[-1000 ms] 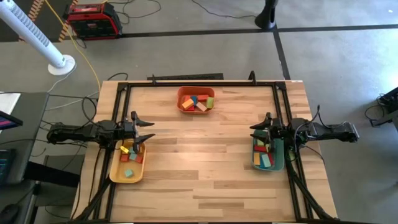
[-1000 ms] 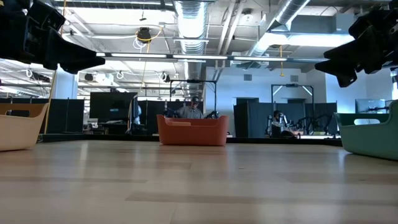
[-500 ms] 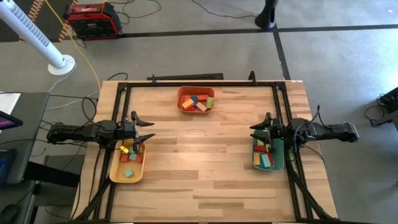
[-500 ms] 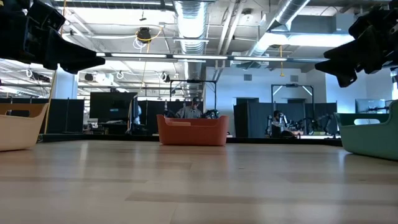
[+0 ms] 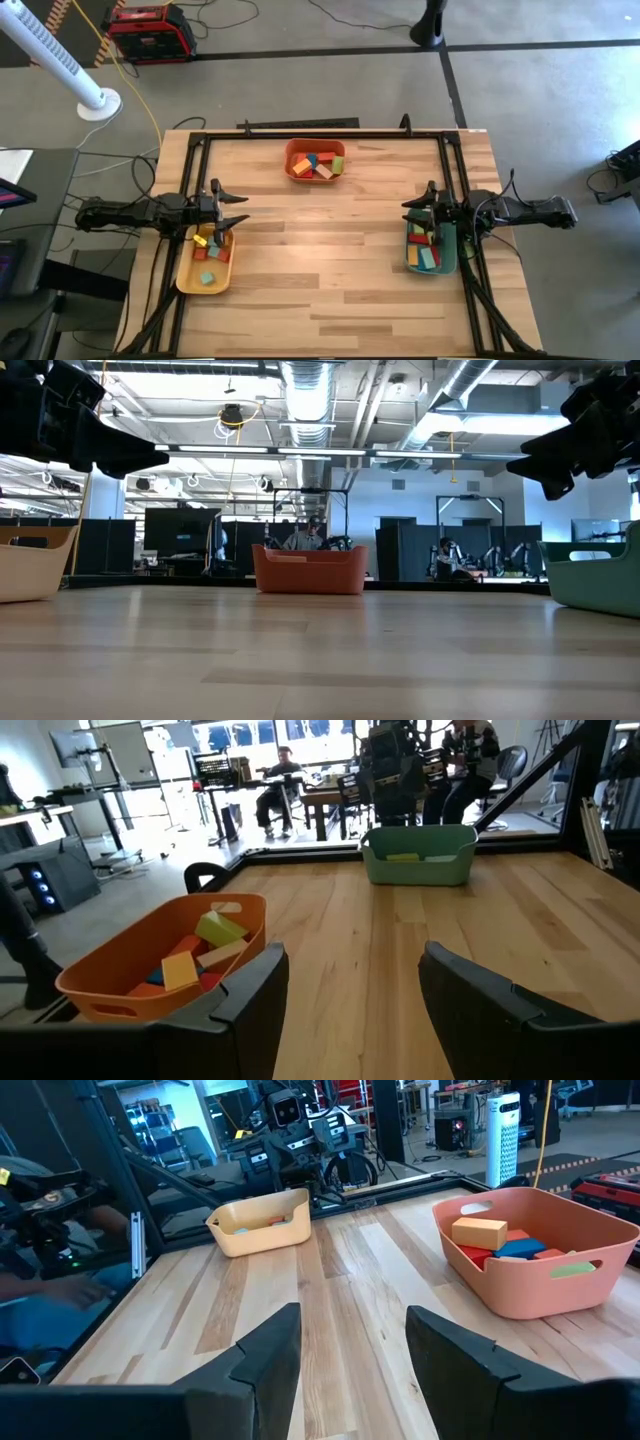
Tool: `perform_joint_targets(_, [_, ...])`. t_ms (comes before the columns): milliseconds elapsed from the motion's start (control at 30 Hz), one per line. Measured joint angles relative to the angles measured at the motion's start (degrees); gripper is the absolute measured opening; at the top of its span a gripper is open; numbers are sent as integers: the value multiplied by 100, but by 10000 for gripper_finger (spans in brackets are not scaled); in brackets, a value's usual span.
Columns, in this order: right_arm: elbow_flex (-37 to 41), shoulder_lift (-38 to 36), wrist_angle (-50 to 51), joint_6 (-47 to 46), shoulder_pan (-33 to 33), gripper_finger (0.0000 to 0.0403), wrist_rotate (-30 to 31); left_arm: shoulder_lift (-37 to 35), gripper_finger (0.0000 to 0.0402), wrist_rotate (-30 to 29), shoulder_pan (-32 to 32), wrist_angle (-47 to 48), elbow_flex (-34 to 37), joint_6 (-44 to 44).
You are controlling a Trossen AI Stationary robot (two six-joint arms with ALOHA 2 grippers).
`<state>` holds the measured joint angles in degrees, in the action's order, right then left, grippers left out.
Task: Sort blocks by size
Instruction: Return to Home Position
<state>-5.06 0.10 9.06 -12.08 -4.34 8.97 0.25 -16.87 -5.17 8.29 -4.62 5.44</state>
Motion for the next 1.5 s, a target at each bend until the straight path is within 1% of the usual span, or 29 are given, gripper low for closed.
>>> perform_joint_targets(1500, [0,0,0,0,-1,209,2,0,215,1,1,0,0,54])
